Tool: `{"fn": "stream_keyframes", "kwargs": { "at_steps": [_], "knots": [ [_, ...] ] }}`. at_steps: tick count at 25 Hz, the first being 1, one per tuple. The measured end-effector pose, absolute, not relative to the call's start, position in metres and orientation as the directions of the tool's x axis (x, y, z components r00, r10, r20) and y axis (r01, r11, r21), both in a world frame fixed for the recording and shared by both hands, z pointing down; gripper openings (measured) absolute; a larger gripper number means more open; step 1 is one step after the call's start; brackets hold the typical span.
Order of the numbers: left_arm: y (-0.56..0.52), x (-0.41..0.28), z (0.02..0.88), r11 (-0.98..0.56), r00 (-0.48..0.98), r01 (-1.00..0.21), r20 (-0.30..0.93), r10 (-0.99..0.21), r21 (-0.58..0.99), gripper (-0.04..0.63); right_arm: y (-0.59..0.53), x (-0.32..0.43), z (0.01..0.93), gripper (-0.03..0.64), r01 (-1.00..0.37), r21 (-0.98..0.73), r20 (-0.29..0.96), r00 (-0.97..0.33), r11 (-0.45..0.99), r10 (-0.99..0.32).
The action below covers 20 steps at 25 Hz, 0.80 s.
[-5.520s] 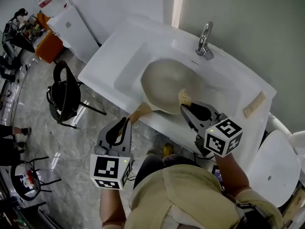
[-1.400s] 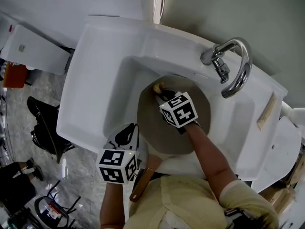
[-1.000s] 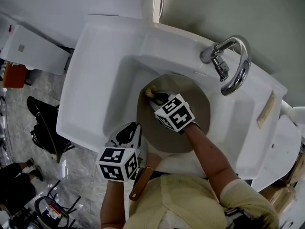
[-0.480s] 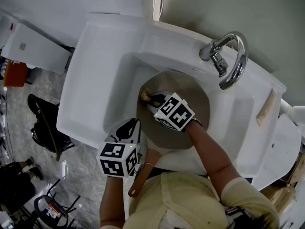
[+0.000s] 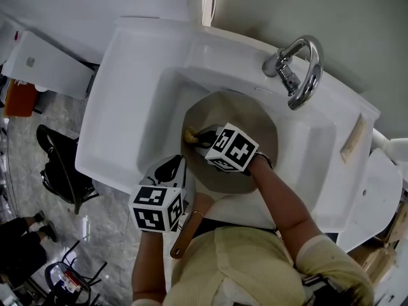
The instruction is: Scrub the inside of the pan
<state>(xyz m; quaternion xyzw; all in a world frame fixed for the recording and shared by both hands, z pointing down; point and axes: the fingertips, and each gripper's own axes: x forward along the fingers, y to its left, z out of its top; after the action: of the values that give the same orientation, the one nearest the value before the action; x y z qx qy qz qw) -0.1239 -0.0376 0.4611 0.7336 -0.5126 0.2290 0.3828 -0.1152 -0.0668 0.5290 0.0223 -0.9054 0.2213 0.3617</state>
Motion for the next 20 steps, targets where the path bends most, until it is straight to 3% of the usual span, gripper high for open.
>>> {"fn": "stream_keyframes", "kwargs": {
  "at_steps": [20],
  "knots": [
    [-0.027, -0.117, 0.46, -0.226, 0.367, -0.93, 0.74, -0.564, 0.289, 0.072, 0.016, -0.084, 0.515, 0.074, 0.061, -0.491, 0.655, -0.632, 0.869, 0.414]
  ]
}}
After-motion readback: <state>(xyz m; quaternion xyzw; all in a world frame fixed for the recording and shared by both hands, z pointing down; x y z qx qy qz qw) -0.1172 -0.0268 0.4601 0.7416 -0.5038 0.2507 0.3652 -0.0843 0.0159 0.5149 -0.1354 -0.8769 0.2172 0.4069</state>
